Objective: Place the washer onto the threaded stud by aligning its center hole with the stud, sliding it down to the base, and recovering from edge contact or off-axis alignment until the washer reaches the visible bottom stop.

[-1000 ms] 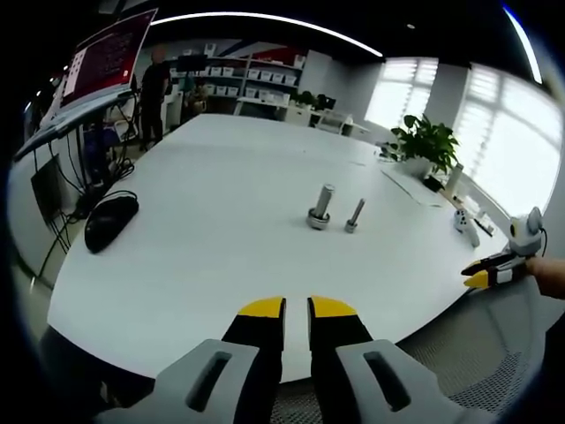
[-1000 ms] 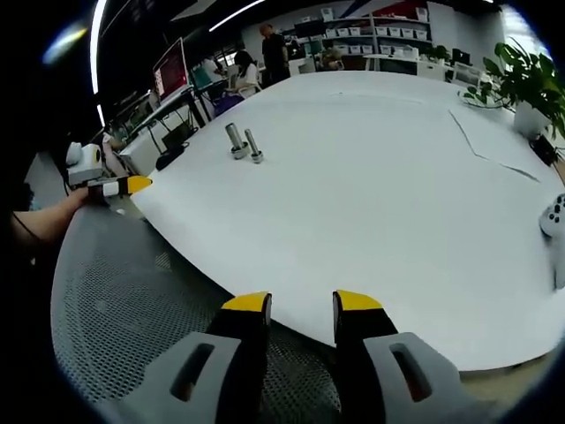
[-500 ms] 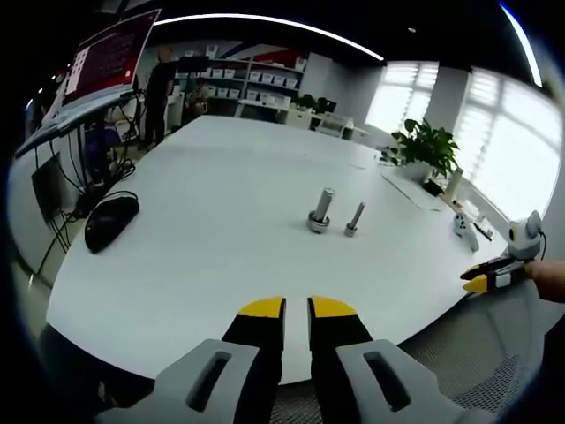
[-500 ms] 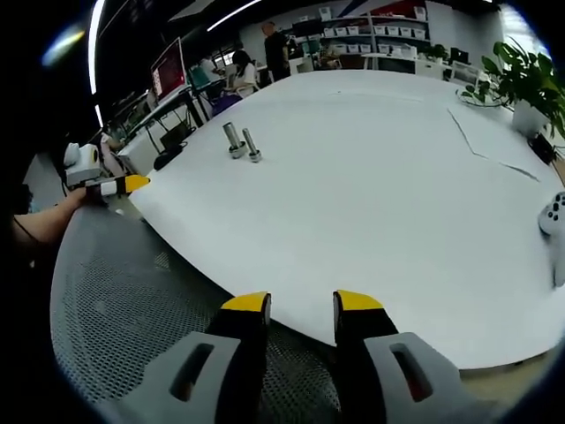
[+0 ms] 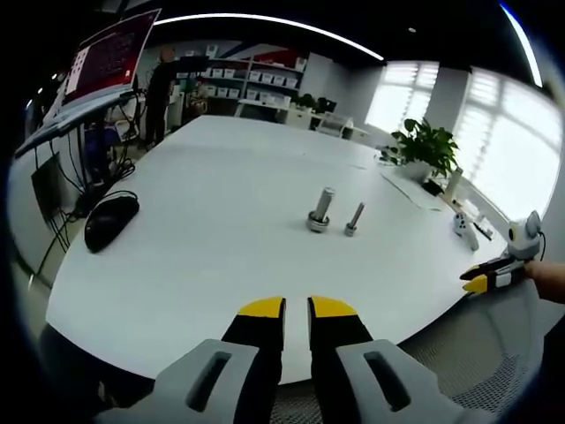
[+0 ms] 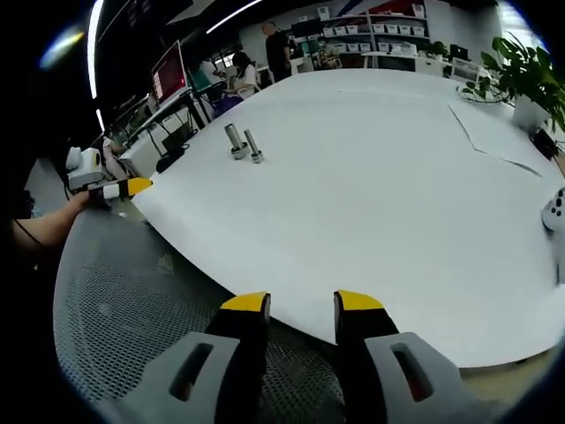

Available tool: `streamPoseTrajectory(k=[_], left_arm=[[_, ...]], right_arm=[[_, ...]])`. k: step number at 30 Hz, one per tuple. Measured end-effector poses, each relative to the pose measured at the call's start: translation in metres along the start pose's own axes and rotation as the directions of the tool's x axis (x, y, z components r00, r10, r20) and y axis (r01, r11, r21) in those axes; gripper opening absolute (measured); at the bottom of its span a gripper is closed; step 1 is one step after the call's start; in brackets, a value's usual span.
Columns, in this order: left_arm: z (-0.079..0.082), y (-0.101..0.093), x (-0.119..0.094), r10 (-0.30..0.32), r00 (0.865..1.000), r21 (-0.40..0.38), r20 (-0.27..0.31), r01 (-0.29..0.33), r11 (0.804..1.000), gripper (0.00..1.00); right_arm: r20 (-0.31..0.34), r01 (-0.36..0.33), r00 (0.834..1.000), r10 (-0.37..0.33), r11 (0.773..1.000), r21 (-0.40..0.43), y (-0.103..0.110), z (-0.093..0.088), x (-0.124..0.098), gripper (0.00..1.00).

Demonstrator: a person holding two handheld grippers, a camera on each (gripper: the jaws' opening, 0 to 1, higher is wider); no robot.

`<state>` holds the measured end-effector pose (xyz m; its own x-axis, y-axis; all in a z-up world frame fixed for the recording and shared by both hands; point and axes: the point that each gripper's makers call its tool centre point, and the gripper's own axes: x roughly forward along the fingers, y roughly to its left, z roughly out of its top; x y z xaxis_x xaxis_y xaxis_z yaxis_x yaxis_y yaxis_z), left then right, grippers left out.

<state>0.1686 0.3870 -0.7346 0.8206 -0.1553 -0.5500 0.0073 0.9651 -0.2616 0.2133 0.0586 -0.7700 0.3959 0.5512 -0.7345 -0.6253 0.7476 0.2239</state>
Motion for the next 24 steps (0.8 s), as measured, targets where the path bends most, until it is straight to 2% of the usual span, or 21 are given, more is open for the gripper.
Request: streamPoseTrajectory(k=[3,24], left_arm=[[0.0001,-0.0003,-0.0002,0.0,1.0,0.0,0.001,0.0,1.0,0.07],[0.0009,0.0012,-0.0003,0.003,1.0,-0.014,0.007,-0.003,1.0,0.09]], right_arm=[[0.006,0.021,1.0,-0.021,1.0,0.004,-0.0031,0.0009,-0.0009,0.3],[-0.001,0.017,1.0,-0.017,1.0,-0.004,-0.0019,0.0002,-0.0011,0.3]])
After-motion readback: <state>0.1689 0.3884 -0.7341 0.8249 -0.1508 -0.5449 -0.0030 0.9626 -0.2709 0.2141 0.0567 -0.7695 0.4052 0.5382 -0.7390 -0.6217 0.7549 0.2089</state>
